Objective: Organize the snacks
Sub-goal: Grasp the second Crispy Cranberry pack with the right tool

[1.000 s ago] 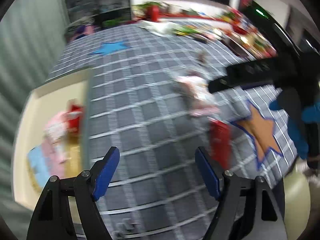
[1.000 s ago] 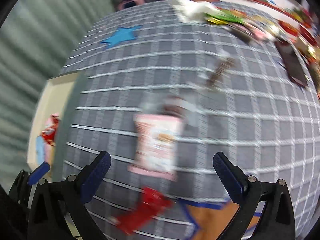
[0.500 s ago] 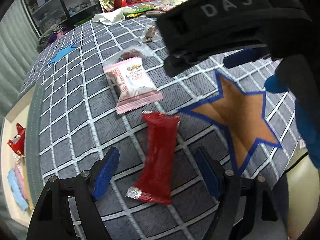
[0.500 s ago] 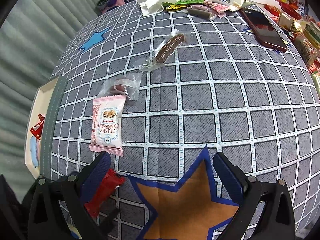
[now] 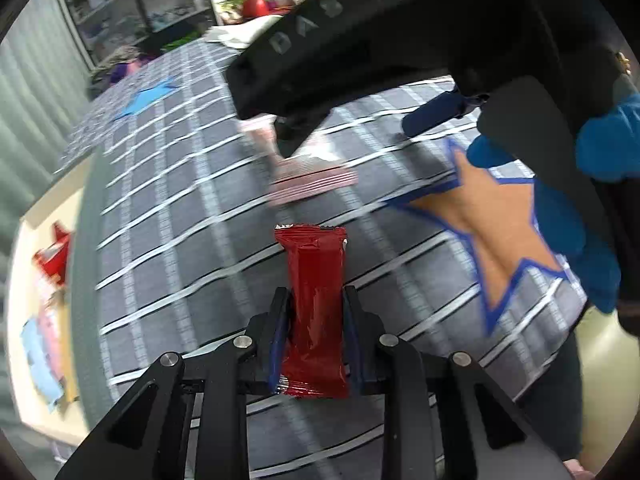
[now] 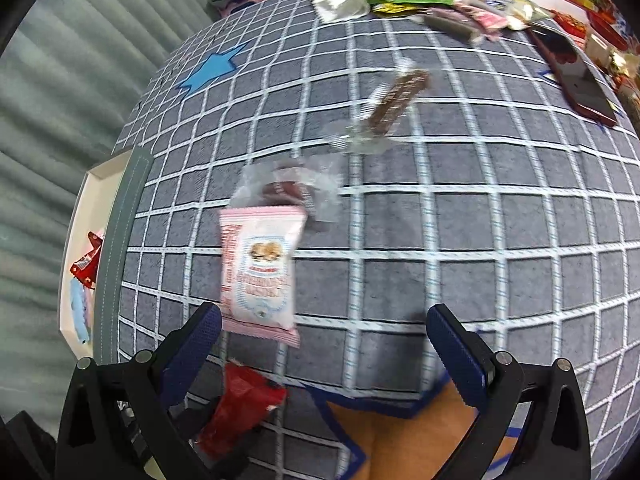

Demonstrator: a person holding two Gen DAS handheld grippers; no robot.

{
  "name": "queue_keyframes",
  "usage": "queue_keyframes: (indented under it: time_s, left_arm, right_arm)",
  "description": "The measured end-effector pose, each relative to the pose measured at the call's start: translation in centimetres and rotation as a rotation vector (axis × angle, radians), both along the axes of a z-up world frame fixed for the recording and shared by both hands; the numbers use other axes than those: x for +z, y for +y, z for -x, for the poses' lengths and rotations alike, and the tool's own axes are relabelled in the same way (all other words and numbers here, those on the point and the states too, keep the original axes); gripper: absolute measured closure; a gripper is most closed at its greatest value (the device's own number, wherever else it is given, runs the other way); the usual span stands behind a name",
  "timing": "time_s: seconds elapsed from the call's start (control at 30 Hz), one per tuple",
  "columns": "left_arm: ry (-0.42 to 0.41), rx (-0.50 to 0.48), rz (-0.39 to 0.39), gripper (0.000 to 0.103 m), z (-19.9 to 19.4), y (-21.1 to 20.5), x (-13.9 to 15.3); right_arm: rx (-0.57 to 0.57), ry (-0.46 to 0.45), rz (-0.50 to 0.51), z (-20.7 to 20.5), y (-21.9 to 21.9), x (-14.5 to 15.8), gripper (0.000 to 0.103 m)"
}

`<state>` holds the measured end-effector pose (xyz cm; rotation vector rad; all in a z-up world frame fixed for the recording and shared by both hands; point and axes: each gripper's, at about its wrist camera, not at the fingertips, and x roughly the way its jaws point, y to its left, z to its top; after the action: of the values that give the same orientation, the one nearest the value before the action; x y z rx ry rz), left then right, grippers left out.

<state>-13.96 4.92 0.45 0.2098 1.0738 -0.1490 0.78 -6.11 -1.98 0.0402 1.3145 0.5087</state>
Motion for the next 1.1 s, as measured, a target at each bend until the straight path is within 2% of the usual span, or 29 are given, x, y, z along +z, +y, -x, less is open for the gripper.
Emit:
queue_keyframes:
  time_s: [0.1, 0.17, 0.23, 0.37, 0.5, 0.53, 0.6, 0.63, 0.67, 0.7, 0.73, 0.8, 1.1]
  left_arm:
    - [-0.005, 0.027, -0.019, 0.069, 0.3, 1.3, 0.0]
    - [-0.017, 0.052, -0.045, 0.044, 0.4, 1.6, 0.0]
    - [-0.037, 0.061, -0.078, 0.03, 0.2, 1.8, -0.1]
    - [-0.05, 0.06, -0.076, 0.024, 0.2, 2.0, -0.3]
    - [-0.045, 0.07, -0.055, 0.024, -0.8, 2.5, -0.5]
    - [-0.042, 0.071, -0.054, 0.025, -0.9, 2.6, -0.5]
    - [-0.023, 0.055, -0.004, 0.042, -1.0, 2.6, -0.5]
    - [0.0, 0.04, 0.054, 0.06, -1.1, 2.7, -0.5]
    - [0.009, 0.035, 0.081, 0.074, -1.1, 2.8, -0.4]
    - [0.003, 0.034, 0.062, 0.078, -1.1, 2.7, -0.3]
    - [-0.004, 0.025, 0.046, 0.079, -1.1, 2.5, -0.3]
    - [-0.008, 0.027, 0.045, 0.081, -1.0, 2.5, -0.2]
    - [-0.04, 0.075, 0.079, 0.081, 0.2, 4.6, 1.4]
  right_arm:
    - [0.025, -0.007, 0.035, -0.3, 2.0, -0.5, 0.0]
    - [0.038, -0.04, 0.083, -0.2, 2.9, -0.6, 0.0]
    - [0.063, -0.068, 0.148, -0.1, 4.0, -0.8, 0.0]
    - [0.127, -0.116, 0.274, 0.5, 5.5, -1.4, 0.0]
    - [0.136, -0.113, 0.267, 0.4, 5.5, -1.3, 0.0]
    - [0.132, -0.113, 0.265, 0.3, 5.4, -1.3, 0.0]
    - [0.133, -0.116, 0.26, 0.3, 5.1, -1.3, 0.0]
    - [0.136, -0.119, 0.258, 0.1, 5.3, -1.4, 0.0]
    - [0.142, -0.134, 0.264, 0.3, 5.2, -1.2, 0.005]
    - [0.148, -0.148, 0.258, 0.4, 5.3, -1.0, 0.014]
    - [0.153, -0.159, 0.257, 1.1, 5.4, -0.9, 0.021]
    - [0.165, -0.173, 0.25, 1.8, 5.4, -0.2, 0.062]
    - [0.095, -0.074, 0.066, 2.0, 1.4, 0.5, 0.063]
